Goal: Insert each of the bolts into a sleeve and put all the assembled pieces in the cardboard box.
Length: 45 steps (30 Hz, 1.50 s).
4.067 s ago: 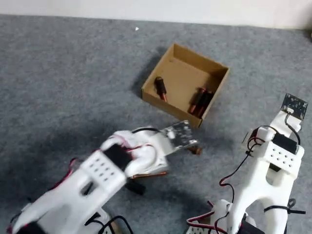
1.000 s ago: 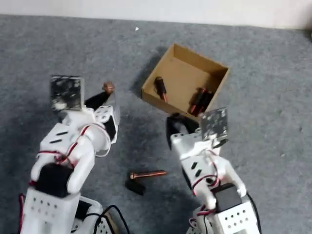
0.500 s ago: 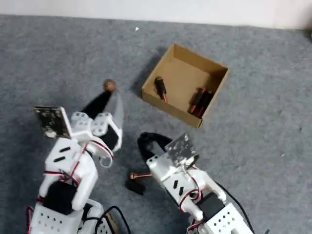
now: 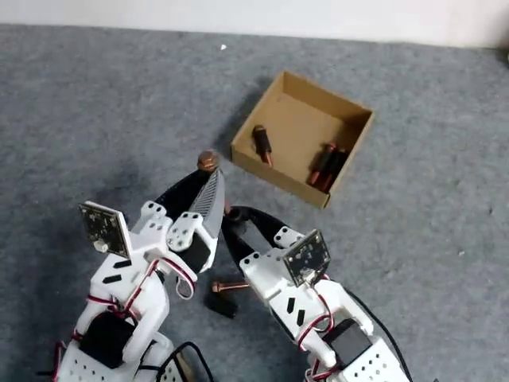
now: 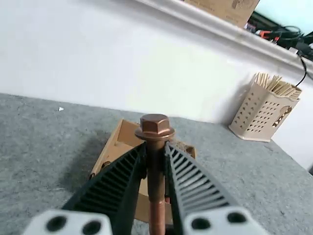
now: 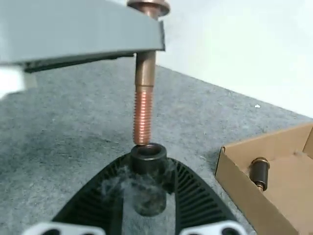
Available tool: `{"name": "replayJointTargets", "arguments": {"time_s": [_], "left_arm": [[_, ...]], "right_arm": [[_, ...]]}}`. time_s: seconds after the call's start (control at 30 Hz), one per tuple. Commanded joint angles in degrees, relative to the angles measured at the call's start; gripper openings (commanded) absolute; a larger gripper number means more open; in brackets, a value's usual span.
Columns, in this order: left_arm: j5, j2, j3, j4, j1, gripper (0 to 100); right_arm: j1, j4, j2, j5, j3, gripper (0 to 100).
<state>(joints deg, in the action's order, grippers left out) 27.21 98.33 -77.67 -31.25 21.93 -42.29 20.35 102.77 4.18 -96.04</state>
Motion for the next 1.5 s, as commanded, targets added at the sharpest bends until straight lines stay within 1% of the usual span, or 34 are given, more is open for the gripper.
{"name": "replayJointTargets", "arguments": {"time_s": [0.0, 0.2, 0.3, 0.37, 0.53, 0.63, 0.7, 0.73, 0.77, 0.87, 0.93, 0.97, 1.07, 1.13, 1.3, 1.4, 1.47], "left_arm": [[0.4, 0.0, -0.2, 1.1, 2.4, 1], [0.4, 0.5, -0.8, 1.1, 6.4, 1], [0.4, 0.5, -1.2, 1.1, 7.8, 1], [0.4, 0.5, -1.3, 1.1, 8.6, 1], [0.4, 0.5, -1.4, 0.7, 8.1, 1], [0.4, 0.5, -1.5, -0.2, 8.1, 1], [0.3, 0.6, -1.5, -2.3, 8.1, 1], [-1.0, 0.6, -1.5, -3.3, 8.1, 1], [-3.6, 0.6, -1.5, -4.1, 8.6, 1], [-14.9, 0.6, -1.5, -6.8, 8.7, 1], [-20.1, 0.6, -1.5, -8.1, 8.7, 6], [-21.1, 0.6, -1.5, -9.1, 8.7, 9], [-21.0, 0.6, -0.8, -13.5, 8.3, 18], [-21.0, 0.6, 0.0, -15.9, 8.1, 22], [-21.2, 0.6, 7.8, -26.6, 8.2, 23], [-21.5, 0.6, 11.6, -32.1, 8.1, 23], [-21.5, 0.6, 12.4, -34.2, 8.0, 23]], "right_arm": [[1.3, -1.8, 2.2, 0.7, -5.3, 0.4], [1.1, -0.5, 2.1, 1.0, -5.3, 0.4], [1.1, 0.0, 2.1, 3.7, -5.3, 0.4], [1.2, 0.0, 2.1, 4.0, -5.3, 0.4], [1.5, 0.0, 2.1, 4.1, -5.3, 0.4], [3.2, -0.1, 2.1, 4.0, -5.3, 0.4], [4.6, -0.2, 2.1, 4.0, -5.3, 0.4], [5.0, -0.2, 2.1, 4.0, -5.3, 0.4], [5.1, -0.1, 2.1, 4.0, -5.3, 0.4], [5.1, -0.1, 2.1, 4.0, -5.3, 0.4], [5.1, -0.1, 2.0, 4.0, -5.3, 0.4], [5.1, 0.0, 1.9, 4.0, -5.3, 0.4], [5.1, 0.2, 1.6, 4.0, -5.3, 0.4], [5.1, 2.1, 2.1, 4.0, -5.3, 0.4], [6.0, 4.4, 2.1, 4.0, -5.3, 0.4], [9.3, 4.4, 2.1, 4.0, -5.3, 0.4], [11.7, 4.4, 2.1, 4.0, -5.3, 0.4]]}}
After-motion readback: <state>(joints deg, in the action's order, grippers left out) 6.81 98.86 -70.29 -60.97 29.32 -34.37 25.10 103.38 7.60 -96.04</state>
